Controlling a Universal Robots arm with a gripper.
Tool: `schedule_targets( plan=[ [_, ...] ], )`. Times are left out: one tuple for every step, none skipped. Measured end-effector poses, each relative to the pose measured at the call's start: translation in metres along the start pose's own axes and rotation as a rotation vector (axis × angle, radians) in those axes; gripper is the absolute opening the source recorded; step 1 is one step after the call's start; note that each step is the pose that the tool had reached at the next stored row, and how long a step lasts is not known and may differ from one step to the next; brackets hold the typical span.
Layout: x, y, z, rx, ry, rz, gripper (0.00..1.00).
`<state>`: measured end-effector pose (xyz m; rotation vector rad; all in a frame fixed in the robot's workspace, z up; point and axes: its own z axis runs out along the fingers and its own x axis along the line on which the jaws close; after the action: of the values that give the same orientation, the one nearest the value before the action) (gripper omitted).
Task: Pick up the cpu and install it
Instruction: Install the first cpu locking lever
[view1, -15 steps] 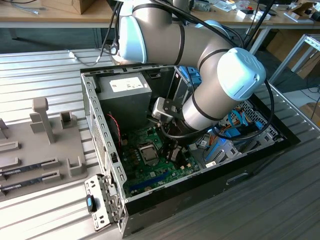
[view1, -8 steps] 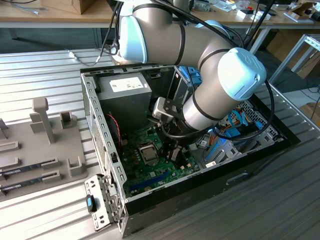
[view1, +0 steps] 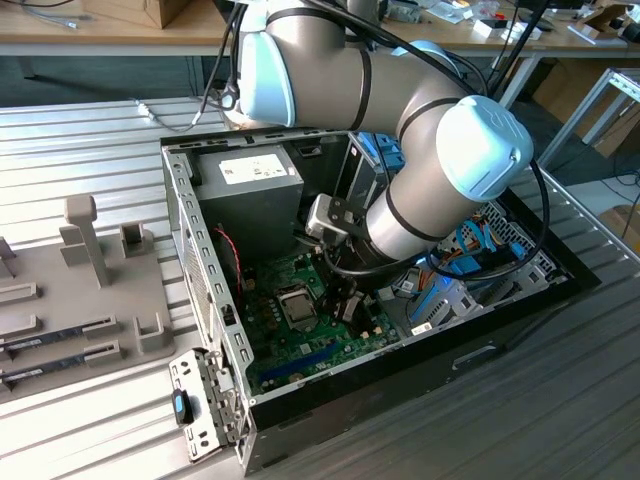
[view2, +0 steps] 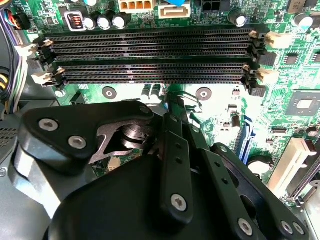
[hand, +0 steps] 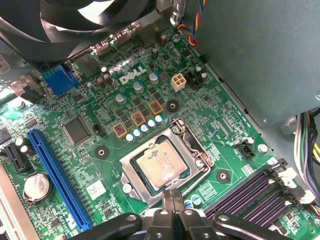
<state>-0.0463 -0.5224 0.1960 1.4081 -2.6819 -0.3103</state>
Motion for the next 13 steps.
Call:
schedule_targets(
  plan=[
    [0.0,0.0,0.0,0.0,-0.0001,0.0,0.11],
    [-0.0001,0.0,-0.0001,0.0,-0.0002,0.0,0.11],
    [-0.0001,0.0001,-0.0006,0.0,-0.0002,0.0,0.11],
    [-0.0001,0.0002,-0.0011,0.0,-0.0002,0.0,0.11],
    [0.0,0.0005,-0.0023,0.0001,0.0002,0.0,0.11],
    [-0.0001,0.0006,-0.0028,0.0,0.0,0.0,0.11],
    [-0.0001,0.0006,-0.0027,-0.0001,-0.0003,0.0,0.11],
    [-0.0001,0.0006,-0.0028,-0.0001,-0.0003,0.0,0.11],
    [-0.0001,0.0006,-0.0029,0.0,0.0,0.0,0.11],
    [-0.0001,0.0011,-0.0052,0.0001,0.0002,0.0,0.11],
    [-0.0002,0.0027,-0.0123,0.0,0.0,0.0,0.11],
    [-0.002,0.005,-0.0173,0.0009,0.0011,0.0,0.11],
    [-0.0023,0.005,-0.0178,0.0009,0.0013,0.0,0.11]
  ],
)
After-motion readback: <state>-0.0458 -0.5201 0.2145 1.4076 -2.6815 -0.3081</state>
